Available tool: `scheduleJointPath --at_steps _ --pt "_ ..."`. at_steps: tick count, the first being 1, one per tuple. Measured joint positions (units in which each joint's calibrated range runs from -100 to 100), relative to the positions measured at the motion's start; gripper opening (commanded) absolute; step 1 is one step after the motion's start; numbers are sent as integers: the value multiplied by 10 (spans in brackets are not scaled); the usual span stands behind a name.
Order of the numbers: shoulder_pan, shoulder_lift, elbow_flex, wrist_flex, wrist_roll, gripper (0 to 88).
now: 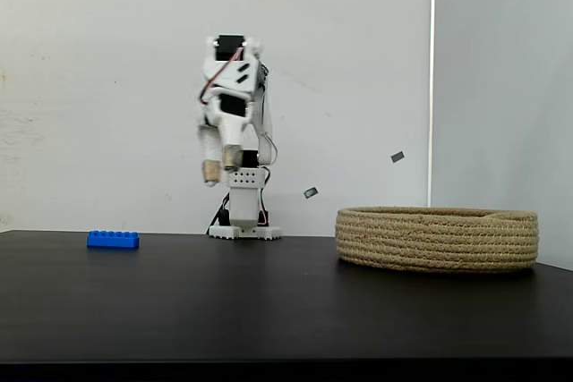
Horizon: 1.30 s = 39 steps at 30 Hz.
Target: Place the lego blocks in the tray
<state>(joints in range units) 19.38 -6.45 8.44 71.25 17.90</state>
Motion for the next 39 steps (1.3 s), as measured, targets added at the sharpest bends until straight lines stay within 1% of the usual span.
scheduleJointPath --at_steps 4,6,9,12,22,39 --pt "113 7 17 0 5 254" --pt "156 24 18 0 5 254" --pt "210 44 19 2 14 254" --pt "243 58 25 2 23 252" --pt "283 75 59 -15 48 249" --pt "309 82 125 -86 56 243"
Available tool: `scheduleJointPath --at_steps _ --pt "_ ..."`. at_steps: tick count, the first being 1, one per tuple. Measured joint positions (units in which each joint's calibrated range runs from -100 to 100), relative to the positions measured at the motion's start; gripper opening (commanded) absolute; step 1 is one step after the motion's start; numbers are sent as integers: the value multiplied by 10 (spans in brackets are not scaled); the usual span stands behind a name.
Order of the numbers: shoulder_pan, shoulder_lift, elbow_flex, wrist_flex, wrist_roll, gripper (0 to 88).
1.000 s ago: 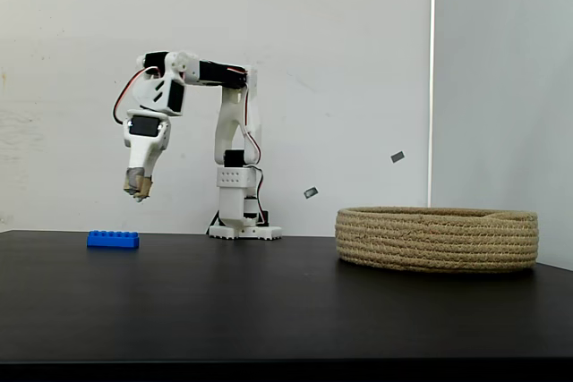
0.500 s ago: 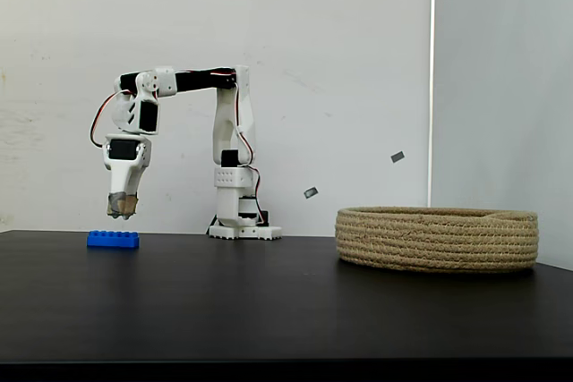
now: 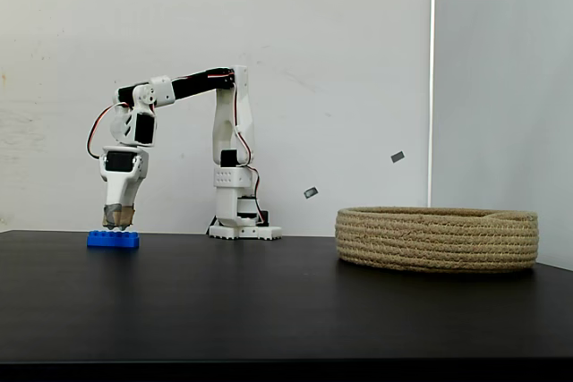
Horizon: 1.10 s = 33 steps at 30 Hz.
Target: Place the lego blocks in the tray
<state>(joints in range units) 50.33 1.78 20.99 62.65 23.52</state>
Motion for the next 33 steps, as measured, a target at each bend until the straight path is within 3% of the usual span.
scheduleJointPath --at_steps 10,12,15,24,33 --pt "-1 14 42 -54 0 221" --pt "1 13 53 -63 0 160" --pt "4 12 65 -79 0 0" --pt "6 10 81 -111 -3 0" --pt "-74 10 -65 -19 -31 0"
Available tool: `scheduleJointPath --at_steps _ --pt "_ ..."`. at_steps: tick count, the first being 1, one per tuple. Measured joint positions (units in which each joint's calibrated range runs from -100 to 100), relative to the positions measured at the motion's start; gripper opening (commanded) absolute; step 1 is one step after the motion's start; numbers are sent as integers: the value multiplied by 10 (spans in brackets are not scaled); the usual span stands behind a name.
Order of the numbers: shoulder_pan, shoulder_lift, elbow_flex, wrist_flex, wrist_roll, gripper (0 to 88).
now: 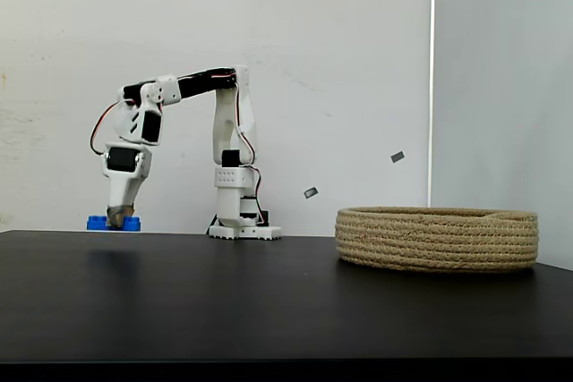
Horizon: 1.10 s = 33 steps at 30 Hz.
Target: Place the lego blocks in the tray
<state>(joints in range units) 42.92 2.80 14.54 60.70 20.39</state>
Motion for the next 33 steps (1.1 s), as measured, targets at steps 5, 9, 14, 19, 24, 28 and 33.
scheduleJointPath --at_steps 5,9,14,19,24,28,33 --pt "-107 0 -112 17 -7 0" --pt "-219 0 -146 21 -7 0" --pt "-375 0 -152 16 -6 0" --pt "-509 0 -151 -17 14 0" --pt "-600 0 -144 -57 32 0" --pt "-643 -2 -126 -65 36 229" --pt "-651 -2 -114 -66 36 278"
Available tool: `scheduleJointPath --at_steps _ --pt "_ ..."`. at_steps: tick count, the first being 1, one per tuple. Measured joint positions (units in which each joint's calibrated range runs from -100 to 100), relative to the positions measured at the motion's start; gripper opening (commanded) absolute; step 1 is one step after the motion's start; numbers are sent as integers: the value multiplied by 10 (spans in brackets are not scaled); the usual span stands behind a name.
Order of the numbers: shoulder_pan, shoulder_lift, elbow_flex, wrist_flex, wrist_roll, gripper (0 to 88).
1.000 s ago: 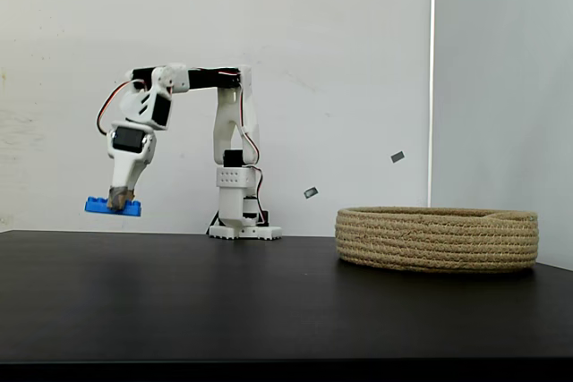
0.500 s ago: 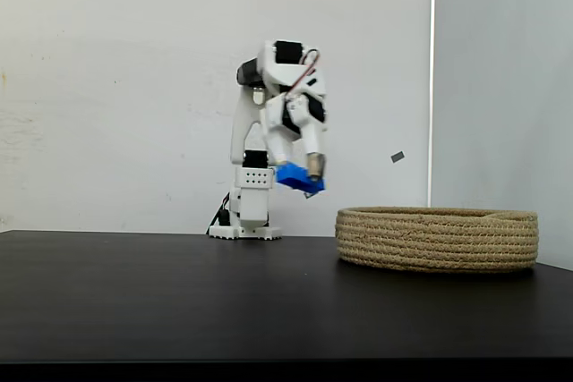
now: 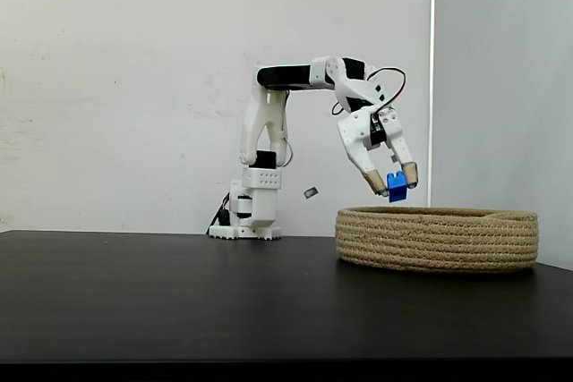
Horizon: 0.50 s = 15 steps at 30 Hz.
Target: Place the lego blocks in the tray
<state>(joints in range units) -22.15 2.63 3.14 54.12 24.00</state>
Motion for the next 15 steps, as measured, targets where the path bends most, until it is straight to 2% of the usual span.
scheduleJointPath --at_steps 2,3,4,5,10,15 --pt "5 -6 2 -1 0 273" --pt "10 -12 4 -4 0 238" --pt "15 -20 11 -8 1 143" --pt "24 -31 23 -13 3 4" --pt "77 -108 142 -71 31 0" --pt "157 -253 386 -201 92 0"
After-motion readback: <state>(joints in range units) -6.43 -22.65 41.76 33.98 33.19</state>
